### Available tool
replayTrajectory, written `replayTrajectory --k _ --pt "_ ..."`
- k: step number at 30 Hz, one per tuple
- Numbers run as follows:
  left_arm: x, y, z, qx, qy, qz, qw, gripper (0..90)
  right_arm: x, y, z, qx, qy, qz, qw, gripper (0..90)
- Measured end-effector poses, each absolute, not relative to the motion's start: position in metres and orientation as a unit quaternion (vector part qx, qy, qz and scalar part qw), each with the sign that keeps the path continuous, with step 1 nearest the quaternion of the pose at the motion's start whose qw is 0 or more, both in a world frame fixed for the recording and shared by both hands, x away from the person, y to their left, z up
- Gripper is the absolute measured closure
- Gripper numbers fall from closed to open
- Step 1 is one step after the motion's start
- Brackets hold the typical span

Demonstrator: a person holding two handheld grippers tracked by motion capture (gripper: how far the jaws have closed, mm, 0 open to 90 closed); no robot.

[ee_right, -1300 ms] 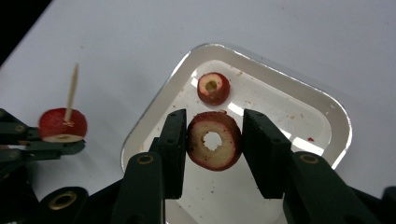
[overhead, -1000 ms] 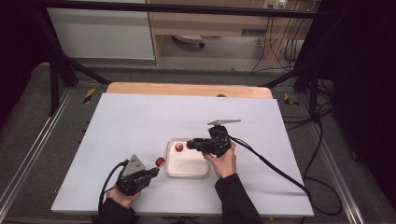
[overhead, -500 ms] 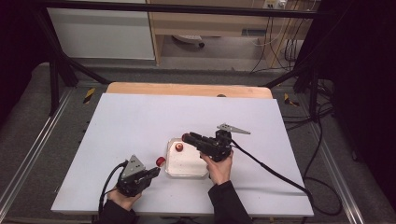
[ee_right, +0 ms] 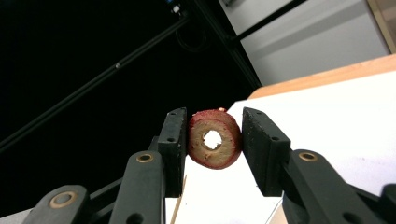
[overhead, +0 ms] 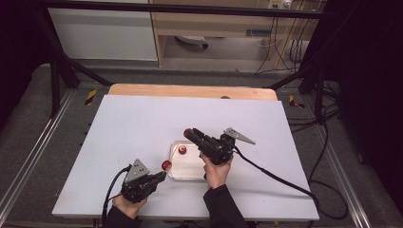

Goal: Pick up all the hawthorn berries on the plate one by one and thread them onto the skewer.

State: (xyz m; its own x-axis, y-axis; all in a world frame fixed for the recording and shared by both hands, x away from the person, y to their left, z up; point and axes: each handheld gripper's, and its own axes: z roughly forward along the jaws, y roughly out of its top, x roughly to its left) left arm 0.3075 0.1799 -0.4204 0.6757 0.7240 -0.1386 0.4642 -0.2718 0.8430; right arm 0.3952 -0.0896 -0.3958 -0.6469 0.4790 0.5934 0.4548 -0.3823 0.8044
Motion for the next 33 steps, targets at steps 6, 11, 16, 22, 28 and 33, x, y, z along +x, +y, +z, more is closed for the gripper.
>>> replayTrajectory --k 6,11,16,22,28,33 --pt "0.308 0.177 -0.420 0.779 0.386 0.128 0.478 87.8 0.394 -0.085 -0.402 0.413 0.529 0.741 0.019 62.0" --pt "0.309 0.173 -0.419 0.775 0.390 0.125 0.482 87.8 0.394 -0.082 -0.406 0.410 0.513 0.754 0.014 62.0" --pt "0.310 0.169 -0.420 0.775 0.391 0.128 0.479 87.8 0.393 -0.080 -0.410 0.411 0.509 0.757 0.006 62.0" --pt "0.311 0.169 -0.420 0.774 0.393 0.128 0.480 87.8 0.392 -0.079 -0.411 0.408 0.505 0.761 0.002 62.0" --pt "0.311 0.167 -0.421 0.773 0.393 0.129 0.481 87.8 0.391 -0.079 -0.411 0.406 0.500 0.765 -0.004 62.0" --pt "0.311 0.167 -0.421 0.773 0.393 0.129 0.481 87.8 0.391 -0.078 -0.413 0.406 0.504 0.762 -0.004 62.0"
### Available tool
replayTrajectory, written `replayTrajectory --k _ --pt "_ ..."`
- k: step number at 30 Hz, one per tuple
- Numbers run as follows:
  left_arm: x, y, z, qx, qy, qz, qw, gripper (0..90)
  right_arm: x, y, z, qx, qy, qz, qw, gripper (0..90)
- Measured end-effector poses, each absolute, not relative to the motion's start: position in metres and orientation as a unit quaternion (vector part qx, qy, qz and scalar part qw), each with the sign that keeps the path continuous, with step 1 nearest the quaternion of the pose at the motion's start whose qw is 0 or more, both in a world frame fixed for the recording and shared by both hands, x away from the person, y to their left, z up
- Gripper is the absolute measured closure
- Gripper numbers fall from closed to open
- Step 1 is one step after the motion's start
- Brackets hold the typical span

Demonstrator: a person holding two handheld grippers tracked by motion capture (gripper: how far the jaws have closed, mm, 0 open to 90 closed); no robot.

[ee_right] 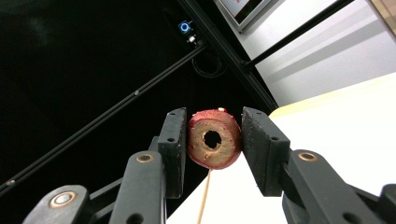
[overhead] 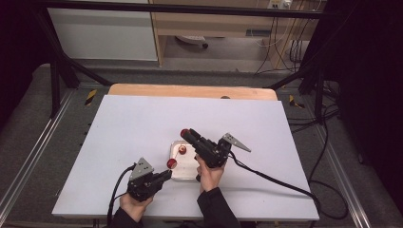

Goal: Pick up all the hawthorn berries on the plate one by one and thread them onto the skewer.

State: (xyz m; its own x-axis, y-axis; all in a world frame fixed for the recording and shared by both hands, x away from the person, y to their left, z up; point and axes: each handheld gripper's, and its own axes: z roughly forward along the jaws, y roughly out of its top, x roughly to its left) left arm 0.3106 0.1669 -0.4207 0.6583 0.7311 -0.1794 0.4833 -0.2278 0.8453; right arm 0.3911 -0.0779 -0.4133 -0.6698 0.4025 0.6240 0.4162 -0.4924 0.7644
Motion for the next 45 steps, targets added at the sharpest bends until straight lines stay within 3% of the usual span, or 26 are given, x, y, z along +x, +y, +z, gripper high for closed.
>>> replayTrajectory --k 27,33,40,45 --pt "0.313 0.166 -0.424 0.762 0.414 0.109 0.486 88.1 0.383 -0.068 -0.428 -0.404 -0.520 -0.752 0.009 62.2" --pt "0.309 0.169 -0.421 0.754 0.419 0.126 0.490 88.2 0.381 -0.069 -0.425 -0.398 -0.524 -0.753 -0.005 62.1" --pt "0.309 0.170 -0.421 0.755 0.422 0.134 0.484 88.1 0.382 -0.070 -0.423 -0.421 -0.532 -0.735 0.012 62.3" --pt "0.304 0.162 -0.421 0.752 0.427 0.112 0.489 88.1 0.380 -0.066 -0.430 -0.418 -0.511 -0.751 0.003 62.7"
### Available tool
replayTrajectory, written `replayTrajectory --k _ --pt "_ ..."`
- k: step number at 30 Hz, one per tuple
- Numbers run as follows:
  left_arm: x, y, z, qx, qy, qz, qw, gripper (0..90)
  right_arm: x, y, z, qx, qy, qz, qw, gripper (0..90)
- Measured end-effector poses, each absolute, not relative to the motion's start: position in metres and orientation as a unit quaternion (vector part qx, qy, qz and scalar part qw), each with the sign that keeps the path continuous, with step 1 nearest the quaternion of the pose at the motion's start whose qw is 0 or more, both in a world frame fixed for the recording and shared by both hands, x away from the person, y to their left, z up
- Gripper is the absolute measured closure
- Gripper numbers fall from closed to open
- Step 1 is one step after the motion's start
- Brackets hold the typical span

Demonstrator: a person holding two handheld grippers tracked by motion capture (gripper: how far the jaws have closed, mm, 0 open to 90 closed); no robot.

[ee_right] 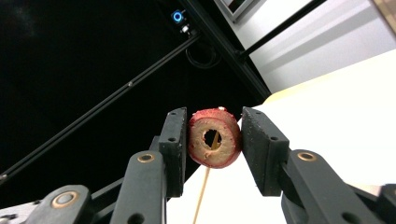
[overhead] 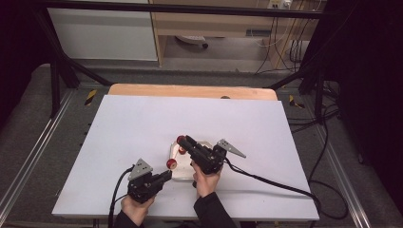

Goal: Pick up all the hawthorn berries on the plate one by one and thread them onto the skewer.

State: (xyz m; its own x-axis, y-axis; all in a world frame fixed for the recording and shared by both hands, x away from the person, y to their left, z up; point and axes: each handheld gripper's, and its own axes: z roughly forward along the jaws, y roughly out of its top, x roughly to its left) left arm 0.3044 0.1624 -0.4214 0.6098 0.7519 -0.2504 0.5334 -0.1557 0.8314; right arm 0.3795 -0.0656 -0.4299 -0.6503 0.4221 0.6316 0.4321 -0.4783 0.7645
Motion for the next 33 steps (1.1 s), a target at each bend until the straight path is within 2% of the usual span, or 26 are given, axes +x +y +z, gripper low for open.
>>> replayTrajectory --k 11,15,23,33 --pt "0.302 0.161 -0.425 0.742 0.432 0.122 0.497 88.3 0.380 -0.067 -0.427 -0.408 -0.509 -0.758 -0.020 62.9" --pt "0.301 0.159 -0.422 0.730 0.437 0.128 0.510 88.3 0.381 -0.067 -0.427 -0.411 -0.508 -0.757 -0.013 62.9" --pt "0.298 0.146 -0.422 0.718 0.461 0.103 0.511 88.1 0.378 -0.064 -0.431 -0.409 -0.492 -0.769 -0.016 63.0" --pt "0.306 0.146 -0.423 0.707 0.468 0.125 0.516 88.3 0.377 -0.065 -0.429 -0.419 -0.515 -0.748 0.017 63.0"
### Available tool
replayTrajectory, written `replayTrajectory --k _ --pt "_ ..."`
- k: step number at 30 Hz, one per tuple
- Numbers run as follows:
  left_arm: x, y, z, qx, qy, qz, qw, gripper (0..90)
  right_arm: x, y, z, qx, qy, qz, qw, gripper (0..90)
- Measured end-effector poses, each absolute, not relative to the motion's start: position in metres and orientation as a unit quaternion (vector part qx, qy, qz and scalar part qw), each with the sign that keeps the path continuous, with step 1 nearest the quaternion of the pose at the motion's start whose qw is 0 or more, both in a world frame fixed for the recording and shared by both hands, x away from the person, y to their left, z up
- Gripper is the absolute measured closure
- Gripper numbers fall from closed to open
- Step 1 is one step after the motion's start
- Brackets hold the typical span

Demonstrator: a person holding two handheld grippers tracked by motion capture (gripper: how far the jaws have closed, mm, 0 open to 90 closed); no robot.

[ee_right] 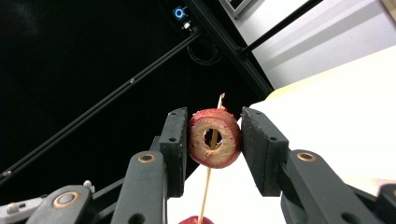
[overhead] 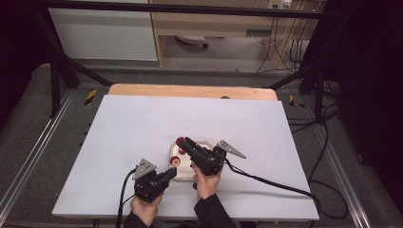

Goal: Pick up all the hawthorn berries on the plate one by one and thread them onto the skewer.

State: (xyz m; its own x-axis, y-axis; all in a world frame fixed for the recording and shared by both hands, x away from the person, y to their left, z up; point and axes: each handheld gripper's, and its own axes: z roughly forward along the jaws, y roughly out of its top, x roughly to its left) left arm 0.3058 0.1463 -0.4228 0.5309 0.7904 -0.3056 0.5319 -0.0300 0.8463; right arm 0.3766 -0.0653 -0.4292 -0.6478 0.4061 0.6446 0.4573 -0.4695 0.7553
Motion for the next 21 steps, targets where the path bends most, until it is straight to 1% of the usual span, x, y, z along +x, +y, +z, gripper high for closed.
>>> replayTrajectory --k 7,13,14,17,21 --pt "0.315 0.145 -0.418 0.708 0.463 0.134 0.516 88.2 0.375 -0.063 -0.436 -0.417 -0.529 -0.739 0.028 62.9" --pt "0.318 0.148 -0.420 0.718 0.450 0.130 0.515 88.2 0.373 -0.063 -0.435 -0.413 -0.545 -0.729 0.017 61.6" --pt "0.318 0.149 -0.419 0.720 0.449 0.130 0.513 88.2 0.373 -0.064 -0.434 -0.411 -0.547 -0.729 0.013 60.1" --pt "0.319 0.158 -0.420 0.728 0.441 0.134 0.507 88.2 0.373 -0.067 -0.427 -0.404 -0.565 -0.719 -0.006 51.9" --pt "0.321 0.174 -0.422 0.746 0.432 0.140 0.487 88.1 0.377 -0.076 -0.416 -0.399 -0.621 -0.674 -0.022 40.9"
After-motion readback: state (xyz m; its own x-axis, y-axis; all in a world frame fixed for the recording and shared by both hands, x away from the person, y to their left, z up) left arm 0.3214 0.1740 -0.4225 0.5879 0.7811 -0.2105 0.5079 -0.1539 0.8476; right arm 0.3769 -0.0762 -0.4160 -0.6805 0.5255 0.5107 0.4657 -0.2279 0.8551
